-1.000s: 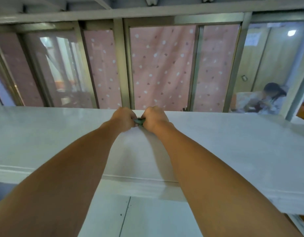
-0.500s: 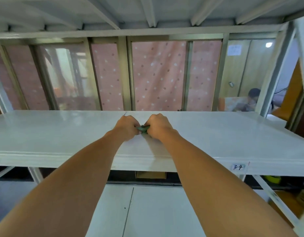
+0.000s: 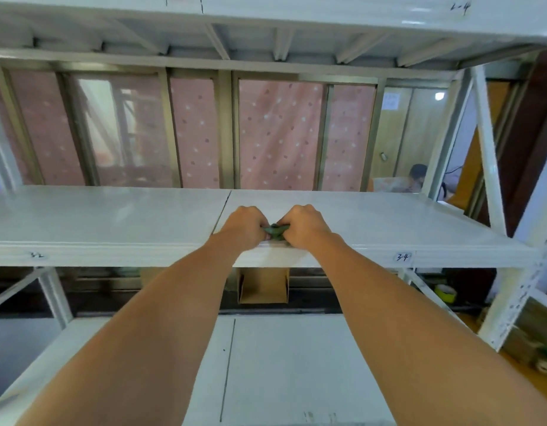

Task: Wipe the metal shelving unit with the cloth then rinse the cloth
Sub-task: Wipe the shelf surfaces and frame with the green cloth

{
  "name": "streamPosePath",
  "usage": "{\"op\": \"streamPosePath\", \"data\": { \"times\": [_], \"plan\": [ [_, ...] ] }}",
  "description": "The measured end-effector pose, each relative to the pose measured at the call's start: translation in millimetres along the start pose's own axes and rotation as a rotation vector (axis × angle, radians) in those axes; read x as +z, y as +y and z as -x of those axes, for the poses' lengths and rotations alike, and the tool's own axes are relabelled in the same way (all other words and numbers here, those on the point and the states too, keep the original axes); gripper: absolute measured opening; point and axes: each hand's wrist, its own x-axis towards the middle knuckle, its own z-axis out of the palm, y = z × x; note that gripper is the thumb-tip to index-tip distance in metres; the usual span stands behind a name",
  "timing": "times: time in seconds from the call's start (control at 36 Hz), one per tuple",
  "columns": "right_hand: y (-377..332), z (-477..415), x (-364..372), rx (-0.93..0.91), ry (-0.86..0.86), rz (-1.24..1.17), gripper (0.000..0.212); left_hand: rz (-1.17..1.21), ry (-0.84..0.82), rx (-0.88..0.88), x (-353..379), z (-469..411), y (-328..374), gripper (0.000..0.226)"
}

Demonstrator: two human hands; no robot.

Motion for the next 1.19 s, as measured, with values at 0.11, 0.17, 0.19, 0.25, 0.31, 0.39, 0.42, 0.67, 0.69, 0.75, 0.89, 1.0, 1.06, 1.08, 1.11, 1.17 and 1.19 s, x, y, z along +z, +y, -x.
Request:
{"op": "streamPosePath", "data": {
  "times": [0.11, 0.17, 0.19, 0.25, 0.31, 0.39, 0.42, 0.67, 0.69, 0.75, 0.89, 1.0, 1.06, 1.08, 1.11, 1.17, 1.19],
  "plan": [
    [6.6, 13.5, -7.8, 0.046, -0.015, 0.01, 0.037, 0.017, -0.003, 0.025, 2.1, 5.5, 12.0, 0.016],
    [12.4, 18.4, -10.0, 0.068, -0.009, 0.004, 0.034, 0.024, -0.008, 0.041, 4.2, 5.5, 18.4, 0.016],
    [16.0, 20.4, -11.4, 0.077, -0.005, 0.0, 0.033, 0.029, -0.011, 0.046, 5.2, 5.5, 22.2, 0.017],
    [23.6, 23.9, -14.8, 0.089, -0.006, -0.007, 0.031, 0.042, -0.016, 0.052, 7.8, 4.4, 29.8, 0.018],
    [31.6, 26.2, -18.9, 0.1, -0.011, 0.0, 0.03, 0.053, -0.018, 0.058, 10.9, 2.5, 38.2, 0.018],
    [43.6, 26.6, -23.0, 0.111, -0.014, 0.025, 0.03, 0.069, -0.02, 0.06, 17.2, -2.4, 50.5, 0.017],
    [47.4, 25.6, -24.1, 0.113, -0.013, 0.037, 0.03, 0.073, -0.021, 0.057, 19.6, -5.1, 54.2, 0.017],
    [80.5, -3.2, -24.7, 0.108, 0.003, 0.066, 0.033, 0.049, -0.016, 0.031, 39.6, -39.8, 75.8, 0.014],
    [83.9, -8.2, -24.3, 0.106, 0.0, 0.068, 0.033, 0.044, -0.012, 0.026, 41.7, -45.4, 77.1, 0.014],
    [92.4, -19.3, -23.5, 0.099, -0.004, 0.065, 0.035, 0.042, 0.0, 0.02, 47.3, -59.4, 80.1, 0.014],
    [105.9, -50.3, -17.3, 0.087, 0.003, 0.04, 0.034, 0.029, -0.004, 0.004, 55.5, -92.0, 77.0, 0.011],
    [119.9, -84.2, -9.8, 0.071, -0.006, 0.015, 0.034, 0.024, 0.003, -0.006, 61.4, -123.4, 73.0, 0.013],
    [126.3, -101.9, -5.4, 0.048, -0.013, -0.001, 0.032, 0.008, 0.011, -0.002, 64.8, -138.9, 69.6, 0.014],
    [129.4, -111.0, -3.5, 0.036, -0.016, -0.009, 0.03, 0.004, 0.014, -0.003, 66.7, -146.6, 67.8, 0.014],
    [132.2, -120.2, -1.3, 0.027, -0.018, -0.014, 0.029, 0.002, 0.016, -0.007, 68.2, -154.5, 65.8, 0.015],
    [137.3, -138.5, 3.5, 0.014, -0.025, -0.019, 0.03, 0.007, 0.016, -0.026, 71.0, -170.3, 61.3, 0.017],
    [139.3, -147.3, 6.0, 0.008, -0.03, -0.021, 0.03, 0.012, 0.014, -0.042, 72.2, -178.0, 59.2, 0.017]
  ]
}}
